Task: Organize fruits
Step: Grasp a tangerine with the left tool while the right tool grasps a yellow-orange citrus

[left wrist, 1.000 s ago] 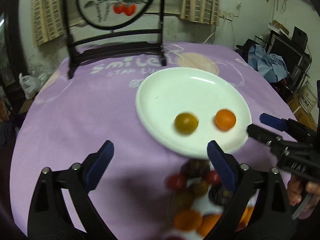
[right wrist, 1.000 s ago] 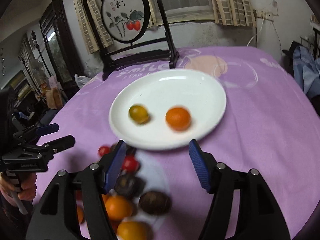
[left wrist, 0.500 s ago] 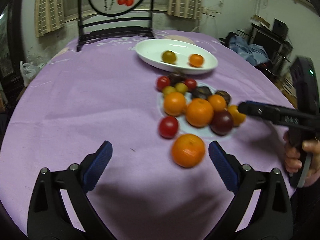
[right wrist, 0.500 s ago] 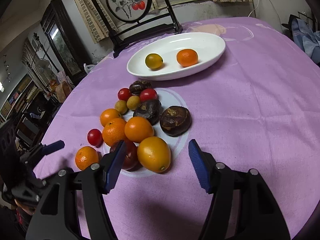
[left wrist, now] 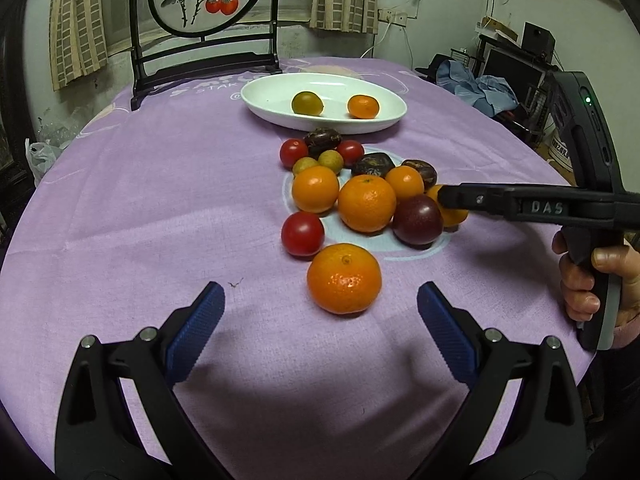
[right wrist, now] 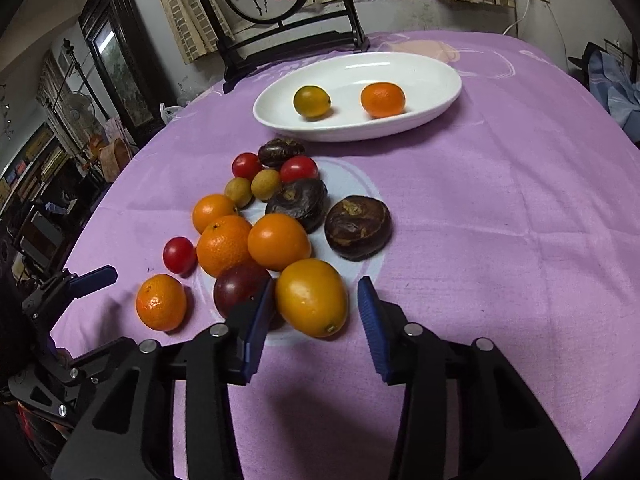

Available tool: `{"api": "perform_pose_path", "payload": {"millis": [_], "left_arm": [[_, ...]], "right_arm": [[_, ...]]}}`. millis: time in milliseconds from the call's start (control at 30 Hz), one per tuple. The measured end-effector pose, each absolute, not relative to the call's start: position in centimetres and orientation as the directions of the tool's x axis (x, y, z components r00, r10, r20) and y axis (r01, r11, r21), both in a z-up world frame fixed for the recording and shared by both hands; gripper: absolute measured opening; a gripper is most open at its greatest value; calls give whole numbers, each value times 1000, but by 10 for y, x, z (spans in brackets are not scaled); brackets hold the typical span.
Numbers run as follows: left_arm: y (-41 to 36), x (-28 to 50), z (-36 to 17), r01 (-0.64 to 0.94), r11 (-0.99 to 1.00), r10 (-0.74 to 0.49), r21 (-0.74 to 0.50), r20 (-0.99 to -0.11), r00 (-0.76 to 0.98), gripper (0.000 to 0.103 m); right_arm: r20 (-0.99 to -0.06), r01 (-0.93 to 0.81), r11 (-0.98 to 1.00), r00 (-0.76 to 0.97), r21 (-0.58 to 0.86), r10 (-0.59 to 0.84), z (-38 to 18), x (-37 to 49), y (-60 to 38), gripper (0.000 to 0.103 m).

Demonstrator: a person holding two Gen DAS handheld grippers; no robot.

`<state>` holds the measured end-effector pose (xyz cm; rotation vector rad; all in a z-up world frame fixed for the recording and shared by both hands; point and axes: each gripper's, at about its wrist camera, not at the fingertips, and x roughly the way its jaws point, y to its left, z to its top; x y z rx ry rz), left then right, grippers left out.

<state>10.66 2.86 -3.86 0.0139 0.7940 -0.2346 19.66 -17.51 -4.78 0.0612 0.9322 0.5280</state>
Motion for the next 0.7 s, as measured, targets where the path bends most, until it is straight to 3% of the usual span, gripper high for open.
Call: {"api": "perform_pose_path", "payload": {"millis": [233, 433, 633, 700], "left_arm": [[28, 106, -39, 227, 971, -213, -76, -708, 674, 99], [26, 108, -39, 244, 966, -230, -84, -712, 664, 97], [23, 122, -44, 229, 969, -222, -94, -739, 636, 70], [20, 126, -46, 227, 970, -217, -92, -751, 624, 65]], "right_arm": [[-722, -387, 834, 432, 393, 541, -53, 202, -189, 38], [-638, -378, 790, 465, 484, 613, -48, 193, -206, 38], [-633, -362, 790, 472, 495, 614, -46, 193, -209, 38], [-633, -361, 789, 471, 497, 614, -46, 194, -210, 38]]}}
